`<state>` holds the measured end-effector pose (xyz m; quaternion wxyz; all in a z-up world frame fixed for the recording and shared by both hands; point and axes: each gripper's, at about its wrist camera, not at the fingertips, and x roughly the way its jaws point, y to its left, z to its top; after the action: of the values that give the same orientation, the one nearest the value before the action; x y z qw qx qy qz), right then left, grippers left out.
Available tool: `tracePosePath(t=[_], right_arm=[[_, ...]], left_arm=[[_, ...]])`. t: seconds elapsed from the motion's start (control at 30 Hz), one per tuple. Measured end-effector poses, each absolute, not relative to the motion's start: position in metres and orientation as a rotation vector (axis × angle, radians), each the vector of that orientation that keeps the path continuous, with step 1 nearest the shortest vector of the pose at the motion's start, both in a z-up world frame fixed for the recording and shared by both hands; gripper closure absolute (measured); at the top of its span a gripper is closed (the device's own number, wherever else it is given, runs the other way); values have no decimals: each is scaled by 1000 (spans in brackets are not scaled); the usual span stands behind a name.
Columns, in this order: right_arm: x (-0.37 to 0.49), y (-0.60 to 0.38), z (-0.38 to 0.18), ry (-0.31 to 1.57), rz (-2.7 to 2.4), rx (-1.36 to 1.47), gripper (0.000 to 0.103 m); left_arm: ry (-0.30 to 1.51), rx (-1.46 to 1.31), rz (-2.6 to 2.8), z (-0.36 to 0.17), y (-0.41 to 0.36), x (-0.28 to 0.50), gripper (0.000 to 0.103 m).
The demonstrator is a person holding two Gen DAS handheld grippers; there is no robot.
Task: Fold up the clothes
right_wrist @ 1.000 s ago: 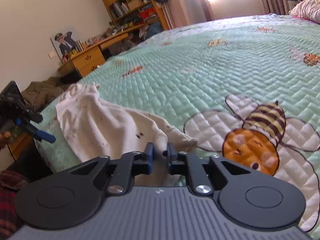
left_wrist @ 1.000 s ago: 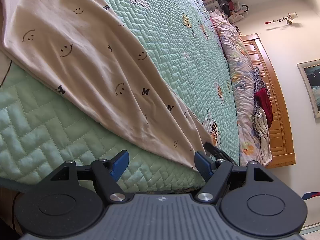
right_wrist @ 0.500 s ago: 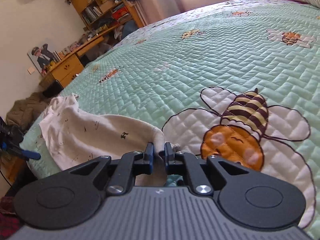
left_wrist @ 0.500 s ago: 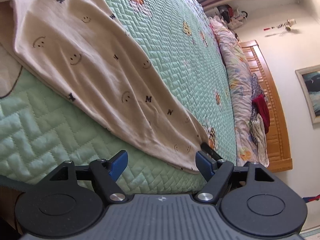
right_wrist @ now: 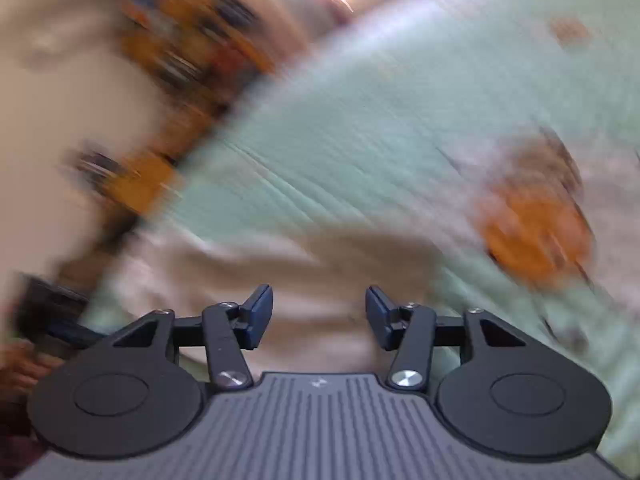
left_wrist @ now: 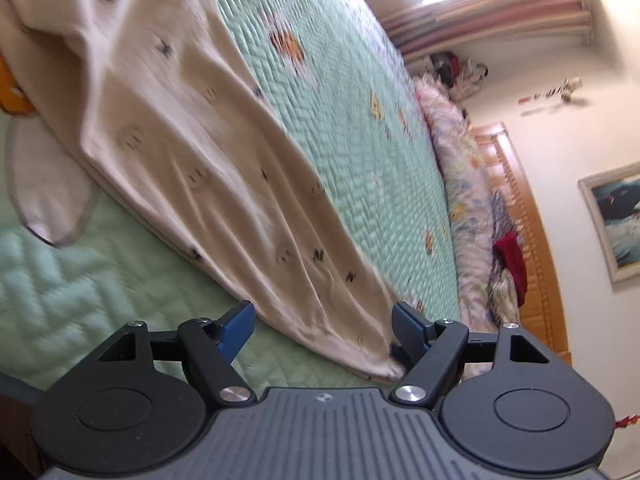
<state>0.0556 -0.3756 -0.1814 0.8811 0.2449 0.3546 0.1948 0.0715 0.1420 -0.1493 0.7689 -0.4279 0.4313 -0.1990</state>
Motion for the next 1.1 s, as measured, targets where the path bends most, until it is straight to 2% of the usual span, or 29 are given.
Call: tracePosePath(t=[0.03, 0.1, 0.13, 0.17, 0.2, 0.27, 0.33, 0.4, 0.6, 0.73, 1.0, 1.1], right_arm=[[53, -381, -183, 736, 382, 519, 101], [47, -383, -174, 718, 334, 531, 100], [44, -380, -167, 705, 311, 518, 94], [41, -377, -160, 693, 288, 504, 82], [39, -374, -154, 662, 297, 508, 77], [37, -368, -148, 608, 340, 553, 56], [42, -362, -161, 657, 355, 597, 47], [45, -355, -180, 704, 301, 556, 57], [33, -351, -180, 678, 254, 614, 57], [40, -339, -177, 704, 219, 577, 55], [44, -333, -175, 720, 172, 573, 53], [45, -331, -174, 724, 177, 554, 49]], left_arm=[[910, -938, -419, -147, 153, 68, 25], [845, -970, -374, -143, 181, 62, 25], [808, -993, -344, -141, 196, 59, 25], [766, -1020, -307, -141, 212, 56, 24], [723, -1045, -268, -142, 227, 53, 24], [638, -1095, -190, -143, 257, 47, 23], [568, -1144, -101, -150, 284, 44, 23], [512, -1204, -22, -159, 311, 46, 23], [434, -1139, 155, -151, 380, 74, 24], [467, -1120, 241, -158, 419, 95, 23], [574, -1095, 65, -175, 438, 131, 24], [581, -1099, 2, -181, 442, 142, 25]])
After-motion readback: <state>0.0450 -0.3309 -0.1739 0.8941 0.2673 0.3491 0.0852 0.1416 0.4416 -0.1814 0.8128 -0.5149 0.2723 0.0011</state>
